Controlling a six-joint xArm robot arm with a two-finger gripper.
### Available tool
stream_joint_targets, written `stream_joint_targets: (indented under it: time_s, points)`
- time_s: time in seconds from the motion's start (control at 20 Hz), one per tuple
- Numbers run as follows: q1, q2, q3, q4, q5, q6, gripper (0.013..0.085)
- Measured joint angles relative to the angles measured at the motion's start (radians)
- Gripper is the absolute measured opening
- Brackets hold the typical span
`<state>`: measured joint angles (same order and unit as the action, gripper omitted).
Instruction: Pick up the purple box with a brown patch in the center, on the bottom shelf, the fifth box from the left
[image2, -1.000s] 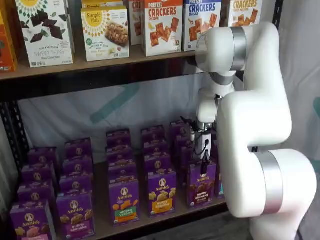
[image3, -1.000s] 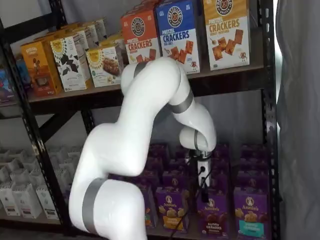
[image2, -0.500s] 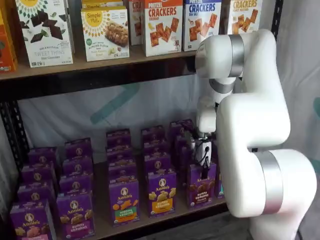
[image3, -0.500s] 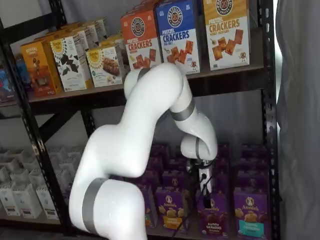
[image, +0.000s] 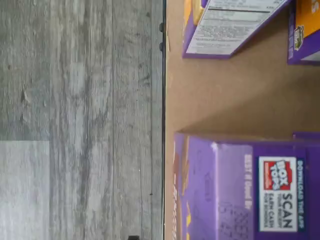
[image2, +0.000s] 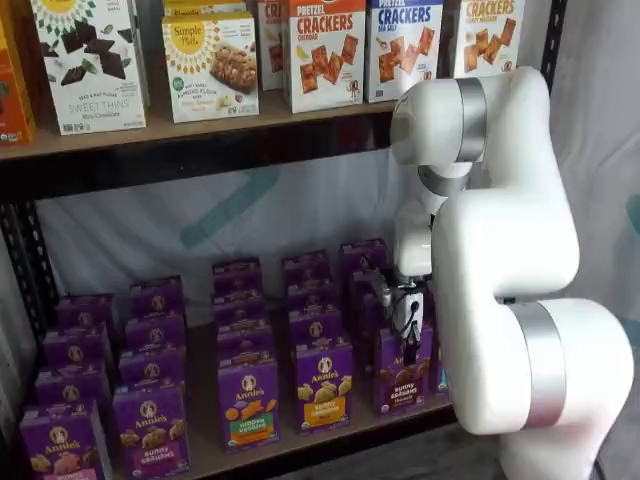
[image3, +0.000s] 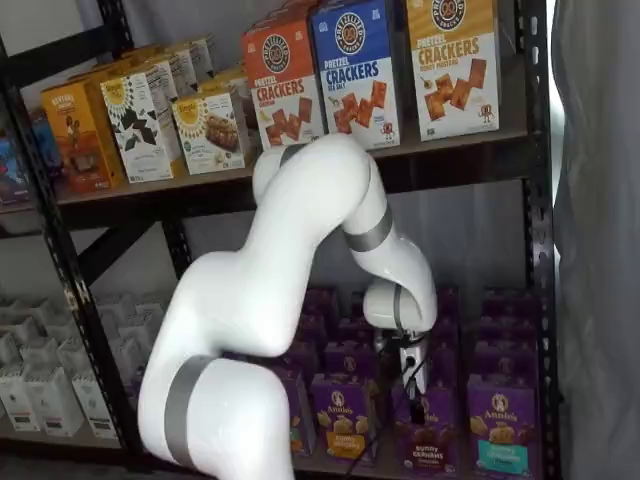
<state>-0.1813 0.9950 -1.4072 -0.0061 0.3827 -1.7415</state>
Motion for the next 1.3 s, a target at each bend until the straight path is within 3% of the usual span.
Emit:
stream_joint_targets:
  time_s: [0.1,0.2,0.6,0.85,1.05,1.3]
  points:
    - [0.001,0.001,-0.001,0.009,0.002,-0.007,0.085]
    - [0.002,0.0,0.0,0.02,0.003,-0.016,0.077]
    - [0.011,-0.006,0.005,0.028,0.009,-0.015,0.061]
    - [0.014,-0.007,0.01,0.016,0.004,-0.001,0.061]
    - [0.016,-0.007,0.013,0.016,0.003,0.001,0.049]
    - [0.016,-0.011,0.018,0.018,0.005,0.0,0.041]
